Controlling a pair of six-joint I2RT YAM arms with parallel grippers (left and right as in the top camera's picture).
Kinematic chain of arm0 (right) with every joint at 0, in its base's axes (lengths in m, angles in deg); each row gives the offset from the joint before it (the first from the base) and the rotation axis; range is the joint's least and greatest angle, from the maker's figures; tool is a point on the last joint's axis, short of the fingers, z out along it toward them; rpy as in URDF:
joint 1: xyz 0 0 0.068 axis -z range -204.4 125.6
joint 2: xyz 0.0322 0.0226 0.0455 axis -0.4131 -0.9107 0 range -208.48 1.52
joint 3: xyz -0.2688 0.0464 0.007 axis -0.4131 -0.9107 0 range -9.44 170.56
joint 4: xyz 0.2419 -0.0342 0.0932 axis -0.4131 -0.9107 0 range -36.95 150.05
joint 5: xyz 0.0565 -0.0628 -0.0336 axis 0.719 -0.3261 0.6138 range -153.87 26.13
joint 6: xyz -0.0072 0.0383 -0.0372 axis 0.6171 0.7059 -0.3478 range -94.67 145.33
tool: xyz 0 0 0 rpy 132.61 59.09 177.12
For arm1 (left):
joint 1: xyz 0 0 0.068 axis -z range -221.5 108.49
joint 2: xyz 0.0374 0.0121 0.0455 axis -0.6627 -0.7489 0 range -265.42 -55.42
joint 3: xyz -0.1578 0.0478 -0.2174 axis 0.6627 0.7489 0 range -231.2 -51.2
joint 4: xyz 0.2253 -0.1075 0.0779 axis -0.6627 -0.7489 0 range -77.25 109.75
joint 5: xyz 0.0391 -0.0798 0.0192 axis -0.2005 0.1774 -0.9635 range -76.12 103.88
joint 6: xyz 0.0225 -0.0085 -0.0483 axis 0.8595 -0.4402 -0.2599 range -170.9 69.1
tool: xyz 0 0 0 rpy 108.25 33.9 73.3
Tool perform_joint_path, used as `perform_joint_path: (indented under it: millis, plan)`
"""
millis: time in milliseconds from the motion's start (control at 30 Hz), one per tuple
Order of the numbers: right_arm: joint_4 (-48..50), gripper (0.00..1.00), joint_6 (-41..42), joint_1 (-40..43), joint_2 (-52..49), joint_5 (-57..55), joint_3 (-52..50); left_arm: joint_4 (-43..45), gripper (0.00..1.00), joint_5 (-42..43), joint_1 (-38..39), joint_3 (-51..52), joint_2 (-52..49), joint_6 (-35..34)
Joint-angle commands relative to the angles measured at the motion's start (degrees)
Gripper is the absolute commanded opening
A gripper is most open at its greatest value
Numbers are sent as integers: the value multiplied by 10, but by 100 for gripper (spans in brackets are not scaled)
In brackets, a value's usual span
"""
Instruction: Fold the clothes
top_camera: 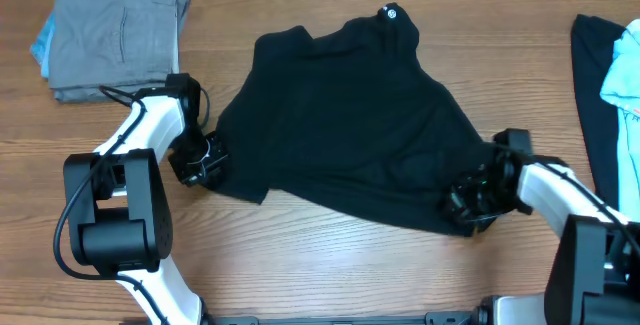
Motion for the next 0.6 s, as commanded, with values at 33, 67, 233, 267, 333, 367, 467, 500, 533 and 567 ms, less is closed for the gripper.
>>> perform_joint_path:
  millis: [33,67,233,267,333,367,467,500,533,567]
  plan:
    - [13,4,-19,35,-6,-36,47,-31,4,23,-2,39,-19,-16]
    - [17,4,-19,40,-6,-36,59,-40,4,35,-1,39,-11,-16]
    - [23,4,-16,54,-6,-36,115,-59,4,102,22,59,61,-3]
    - [23,4,-14,57,-6,-36,128,-59,4,104,32,65,77,-4]
    - [19,4,-12,62,-6,-36,154,-61,4,105,61,78,115,-22]
    - [15,4,-12,64,-6,-36,169,-60,4,106,79,85,134,-33]
    - [-6,4,-15,68,-6,-36,210,-60,4,99,142,101,188,-74]
    - [-16,4,-15,68,-6,-36,224,-58,4,87,163,101,202,-88]
    - [-28,4,-20,68,-6,-36,235,-52,4,69,182,100,214,-100]
    - [-36,4,-29,67,-6,-36,243,-41,4,48,200,100,225,-111]
